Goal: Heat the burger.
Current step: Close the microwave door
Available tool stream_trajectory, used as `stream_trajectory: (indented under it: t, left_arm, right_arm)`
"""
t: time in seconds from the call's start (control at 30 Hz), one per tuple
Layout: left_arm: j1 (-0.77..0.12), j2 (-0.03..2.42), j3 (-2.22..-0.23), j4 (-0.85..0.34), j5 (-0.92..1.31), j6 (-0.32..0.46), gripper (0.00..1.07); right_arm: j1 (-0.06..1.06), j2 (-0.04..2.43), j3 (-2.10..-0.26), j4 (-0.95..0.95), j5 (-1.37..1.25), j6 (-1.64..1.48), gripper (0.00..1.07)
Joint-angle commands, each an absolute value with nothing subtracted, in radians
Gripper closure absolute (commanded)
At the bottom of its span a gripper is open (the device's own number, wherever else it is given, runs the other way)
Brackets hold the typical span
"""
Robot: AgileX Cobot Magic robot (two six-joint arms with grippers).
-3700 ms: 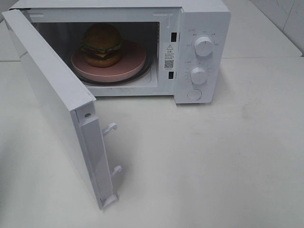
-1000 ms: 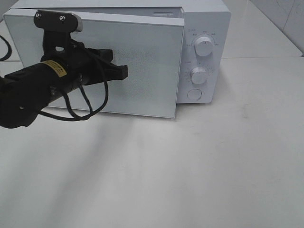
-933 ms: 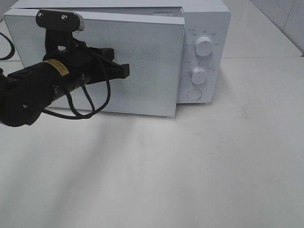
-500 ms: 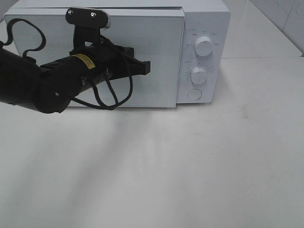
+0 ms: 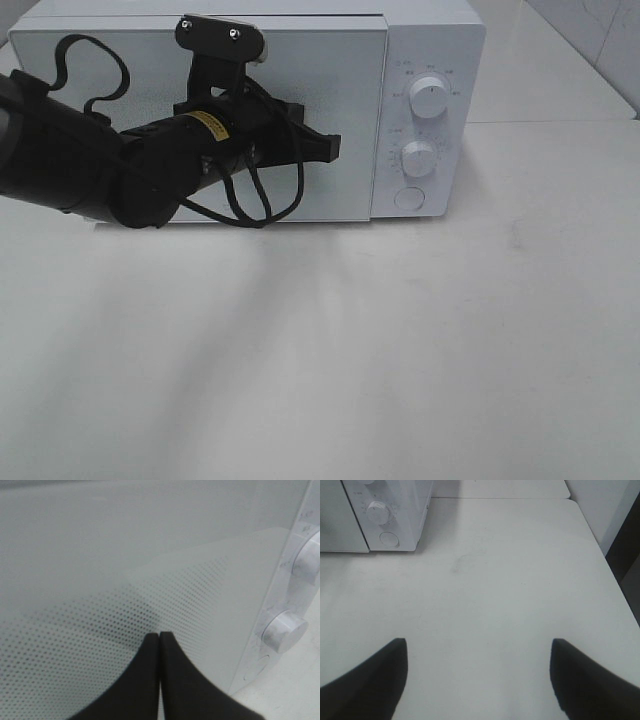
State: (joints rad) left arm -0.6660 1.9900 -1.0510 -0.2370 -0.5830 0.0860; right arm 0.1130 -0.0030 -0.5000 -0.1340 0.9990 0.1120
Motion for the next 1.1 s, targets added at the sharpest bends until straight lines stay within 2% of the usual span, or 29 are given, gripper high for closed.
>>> stream_trajectory:
  t: [0.03,0.27,0.7,0.9,0.93,0.97,1.0,1.03,1.07,1.1]
  left_arm:
    - [-0.628,2.012,-1.125,-0.358,-0.668,0.092,1.07]
    - [-0.635,2.022,-1.163,-0.344,-0.645,0.092,1.07]
    - [-0.704,1.934,-1.056,-0.315,-0.533,0.095,1.07]
    - [-0.705,1.875,-1.007,-0.31,-0.365,0.095,1.03]
    - [-0.705,1.852,-1.002,-0.31,-0.276,0.095,0.94]
    - [-0.705,1.834,-1.002,-0.306,-0.174,0.095,0.78]
    - [-0.705,1.834,-1.002,-0.306,-0.174,0.095,0.78]
    - [-0.705,1.827,-1.002,-0.3,-0.127,0.095,0.68]
    - [-0.705,1.827,-1.002,-0.3,-0.127,0.095,0.68]
    - [-0.705,1.814,-1.002,-0.292,-0.044,0.095,0.48]
  right_arm:
    - [0.105,-0.033,-0.499,-0.135,1.0,0.121,0.31]
    - [0.105,-0.033,-0.499,-0.135,1.0,0.122,0.31]
    - [0.105,-0.033,-0.499,-0.135,1.0,0.122,0.31]
    - [0.105,-0.033,-0.499,-0.135,1.0,0.122,0.31]
    - [0.105,-0.033,-0.499,-0.135,1.0,0.121,0.31]
    - [0.105,-0.033,-0.499,-0.135,1.0,0.121,0.31]
    - [0.105,-0.033,-0.499,-0.135,1.0,0.121,0.31]
    - [0.105,-0.033,-0.499,-0.135,1.0,0.121,0.31]
    - [0.105,-0.033,-0.499,-0.135,1.0,0.121,0.31]
    - [0.105,-0.033,-0.499,-0.135,1.0,0.121,0.31]
